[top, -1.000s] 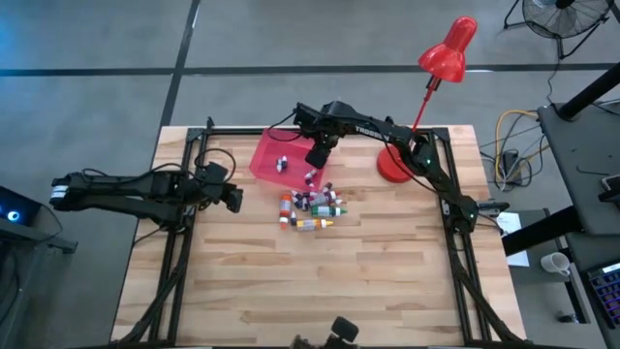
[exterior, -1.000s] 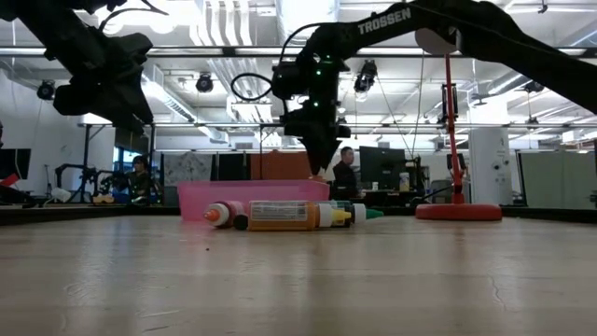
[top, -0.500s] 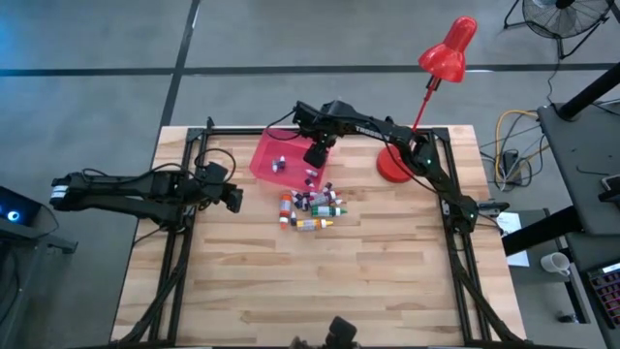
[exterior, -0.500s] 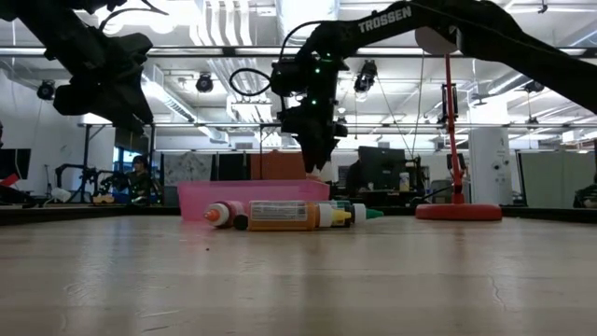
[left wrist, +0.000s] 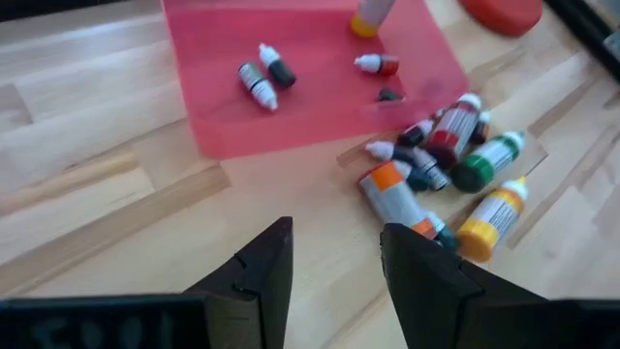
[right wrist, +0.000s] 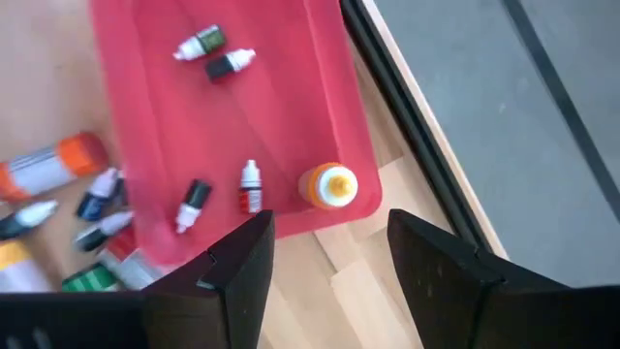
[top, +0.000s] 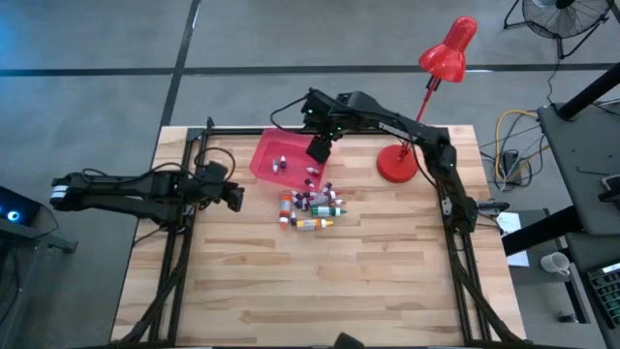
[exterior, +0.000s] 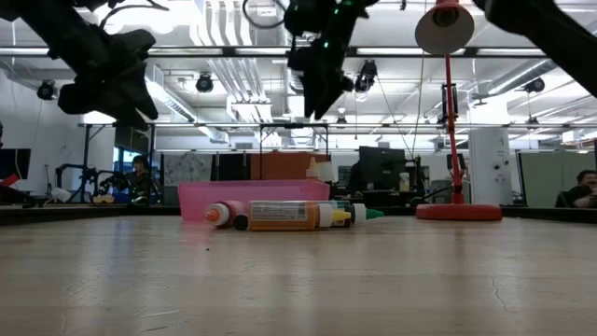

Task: Pick & Place food coloring
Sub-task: Put the big green food coloring bottle into the red bin

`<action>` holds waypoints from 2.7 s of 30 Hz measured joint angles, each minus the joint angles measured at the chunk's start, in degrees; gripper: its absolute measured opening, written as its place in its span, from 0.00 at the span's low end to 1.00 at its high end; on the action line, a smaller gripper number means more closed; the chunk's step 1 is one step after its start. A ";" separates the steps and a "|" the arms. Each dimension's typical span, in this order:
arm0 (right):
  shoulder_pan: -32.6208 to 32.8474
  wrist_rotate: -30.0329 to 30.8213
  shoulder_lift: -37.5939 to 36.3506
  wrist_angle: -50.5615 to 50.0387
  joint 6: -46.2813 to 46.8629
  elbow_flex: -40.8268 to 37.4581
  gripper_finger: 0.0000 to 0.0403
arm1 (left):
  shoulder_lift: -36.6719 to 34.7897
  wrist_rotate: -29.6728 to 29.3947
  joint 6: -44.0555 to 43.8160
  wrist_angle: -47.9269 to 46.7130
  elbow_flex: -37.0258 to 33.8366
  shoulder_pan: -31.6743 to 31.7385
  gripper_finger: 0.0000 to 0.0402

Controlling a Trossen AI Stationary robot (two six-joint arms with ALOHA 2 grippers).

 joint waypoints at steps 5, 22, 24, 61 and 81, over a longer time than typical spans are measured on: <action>2.38 -2.79 -5.75 1.62 -1.53 -4.48 0.49 | 0.00 -3.40 1.50 3.40 0.00 0.01 0.33; 9.56 6.26 -42.13 24.47 20.52 -54.97 0.45 | 0.09 -4.15 -7.06 4.99 -0.02 0.01 0.33; 10.19 6.25 -45.61 24.56 24.80 -58.72 0.45 | 0.11 -1.97 -8.56 5.12 -0.02 0.01 0.33; 18.27 -6.04 -23.65 54.68 -4.48 -76.85 0.40 | 6.43 6.59 -7.93 6.92 -0.09 -0.56 0.33; 18.27 -8.91 -20.49 59.05 -11.36 -76.69 0.34 | 6.43 6.83 -6.34 6.36 -0.09 -0.56 0.33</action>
